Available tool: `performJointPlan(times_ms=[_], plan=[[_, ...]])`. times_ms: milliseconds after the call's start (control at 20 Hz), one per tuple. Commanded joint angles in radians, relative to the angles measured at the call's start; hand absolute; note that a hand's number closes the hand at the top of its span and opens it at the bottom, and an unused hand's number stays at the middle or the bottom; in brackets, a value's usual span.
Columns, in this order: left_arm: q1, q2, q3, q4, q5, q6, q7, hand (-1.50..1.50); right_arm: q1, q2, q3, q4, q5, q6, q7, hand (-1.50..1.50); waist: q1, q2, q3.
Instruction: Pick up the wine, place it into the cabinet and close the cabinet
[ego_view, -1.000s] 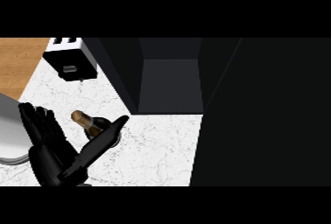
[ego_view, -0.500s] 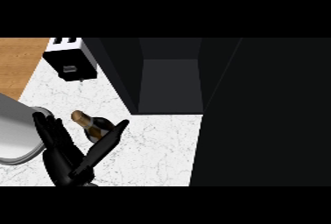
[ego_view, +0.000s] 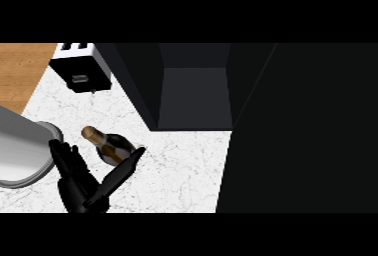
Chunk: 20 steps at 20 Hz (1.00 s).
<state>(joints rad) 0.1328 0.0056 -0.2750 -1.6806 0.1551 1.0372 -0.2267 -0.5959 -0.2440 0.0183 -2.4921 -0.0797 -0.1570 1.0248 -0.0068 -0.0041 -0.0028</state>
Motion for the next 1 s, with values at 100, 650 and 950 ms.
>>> performJointPlan(times_ms=[100,650,950], plan=[[0.031,-0.005,0.058,0.132,0.264,-0.116,-0.267,-1.5,-0.02,-0.017,-0.045,-0.071,-0.084,-0.005,0.068,-1.5,0.005,0.001,0.001],[-0.018,-0.006,0.14,0.395,0.532,-0.336,-0.529,-1.5,-0.04,-0.017,-0.023,-0.093,-0.055,-0.032,0.095,-1.5,0.003,0.001,0.002],[-0.162,-0.005,0.207,0.654,0.601,-0.45,-0.646,-1.5,0.042,0.006,0.019,-0.119,-0.043,-0.018,0.057,-1.5,-0.003,0.003,0.002]])
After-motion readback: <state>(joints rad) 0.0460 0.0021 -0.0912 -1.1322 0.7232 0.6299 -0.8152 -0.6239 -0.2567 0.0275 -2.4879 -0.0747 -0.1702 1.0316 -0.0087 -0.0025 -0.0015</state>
